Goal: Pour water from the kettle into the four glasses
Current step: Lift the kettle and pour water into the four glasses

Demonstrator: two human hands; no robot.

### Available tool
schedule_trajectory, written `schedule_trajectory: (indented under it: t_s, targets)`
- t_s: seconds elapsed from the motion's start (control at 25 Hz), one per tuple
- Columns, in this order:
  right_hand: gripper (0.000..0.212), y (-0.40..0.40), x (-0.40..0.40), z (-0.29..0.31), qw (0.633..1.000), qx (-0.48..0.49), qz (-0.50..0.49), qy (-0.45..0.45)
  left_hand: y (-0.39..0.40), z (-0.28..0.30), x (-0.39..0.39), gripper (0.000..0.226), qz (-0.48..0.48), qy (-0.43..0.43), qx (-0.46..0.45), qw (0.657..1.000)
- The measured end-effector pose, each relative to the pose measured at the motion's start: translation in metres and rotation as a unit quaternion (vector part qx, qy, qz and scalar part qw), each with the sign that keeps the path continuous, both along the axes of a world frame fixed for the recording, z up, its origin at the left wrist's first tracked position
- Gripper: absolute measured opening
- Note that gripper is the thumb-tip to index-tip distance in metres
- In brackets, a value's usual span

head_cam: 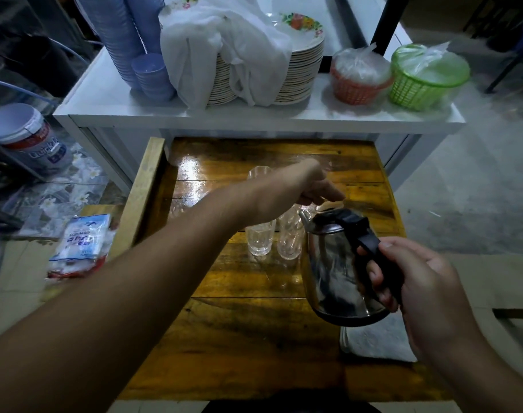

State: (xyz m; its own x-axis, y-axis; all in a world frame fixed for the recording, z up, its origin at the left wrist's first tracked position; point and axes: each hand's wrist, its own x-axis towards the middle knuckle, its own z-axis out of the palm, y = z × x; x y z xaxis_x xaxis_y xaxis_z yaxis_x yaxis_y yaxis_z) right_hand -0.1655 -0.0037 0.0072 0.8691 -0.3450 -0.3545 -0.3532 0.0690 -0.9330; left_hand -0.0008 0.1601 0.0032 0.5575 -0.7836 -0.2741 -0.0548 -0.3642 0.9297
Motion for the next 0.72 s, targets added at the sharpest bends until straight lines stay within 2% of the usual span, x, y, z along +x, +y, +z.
schedule_trajectory:
  t_s: [0.32, 0.72]
  targets:
    - [0.022, -0.024, 0.014, 0.006, 0.994, -0.034, 0.093, 0.05, -0.006, -0.012, -0.009, 0.069, 0.051, 0.022, 0.032, 0.998]
    - [0.025, -0.037, 0.035, 0.024, 0.975, -0.118, 0.182, 0.048, -0.008, -0.004, -0.012, 0.07, 0.086, 0.029, 0.037, 0.995]
